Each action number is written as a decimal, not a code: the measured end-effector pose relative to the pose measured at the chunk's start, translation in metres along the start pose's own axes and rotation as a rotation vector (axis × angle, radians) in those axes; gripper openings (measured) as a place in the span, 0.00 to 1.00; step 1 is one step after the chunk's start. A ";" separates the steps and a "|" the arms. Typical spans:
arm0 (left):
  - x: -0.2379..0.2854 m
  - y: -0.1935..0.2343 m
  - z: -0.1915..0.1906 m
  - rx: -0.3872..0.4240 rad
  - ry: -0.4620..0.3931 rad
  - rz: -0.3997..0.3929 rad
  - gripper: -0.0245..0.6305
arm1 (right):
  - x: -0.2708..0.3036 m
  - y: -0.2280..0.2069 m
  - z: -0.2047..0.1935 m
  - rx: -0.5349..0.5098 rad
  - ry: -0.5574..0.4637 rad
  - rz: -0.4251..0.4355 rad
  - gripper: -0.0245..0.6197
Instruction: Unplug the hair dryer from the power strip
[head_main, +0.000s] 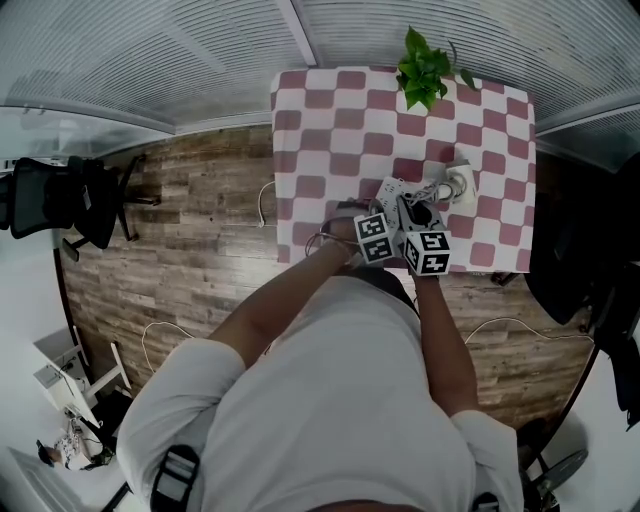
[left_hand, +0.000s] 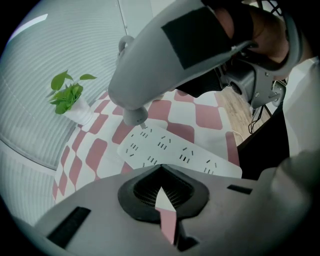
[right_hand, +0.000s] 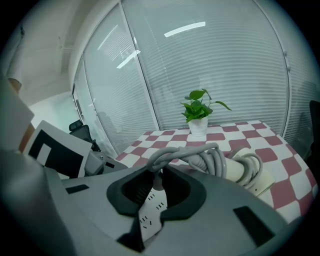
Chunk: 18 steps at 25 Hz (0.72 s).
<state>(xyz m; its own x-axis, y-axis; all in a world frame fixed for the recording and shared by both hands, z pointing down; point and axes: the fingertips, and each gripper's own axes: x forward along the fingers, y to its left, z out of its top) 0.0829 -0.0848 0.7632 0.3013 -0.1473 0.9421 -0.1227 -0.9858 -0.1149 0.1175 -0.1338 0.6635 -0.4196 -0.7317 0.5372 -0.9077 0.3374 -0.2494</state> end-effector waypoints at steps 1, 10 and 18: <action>0.000 0.000 0.000 -0.002 -0.001 0.000 0.08 | -0.001 0.001 -0.002 -0.003 0.004 0.001 0.15; 0.000 0.000 -0.001 -0.009 -0.012 0.000 0.08 | -0.016 0.001 -0.021 -0.009 0.030 0.003 0.15; 0.000 0.000 -0.001 0.006 -0.009 -0.005 0.08 | -0.037 -0.004 -0.044 -0.001 0.080 -0.003 0.15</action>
<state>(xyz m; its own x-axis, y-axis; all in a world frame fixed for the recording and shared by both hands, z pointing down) 0.0817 -0.0842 0.7632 0.3104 -0.1428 0.9398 -0.1151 -0.9870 -0.1119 0.1363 -0.0823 0.6799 -0.4157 -0.6828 0.6008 -0.9089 0.3363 -0.2467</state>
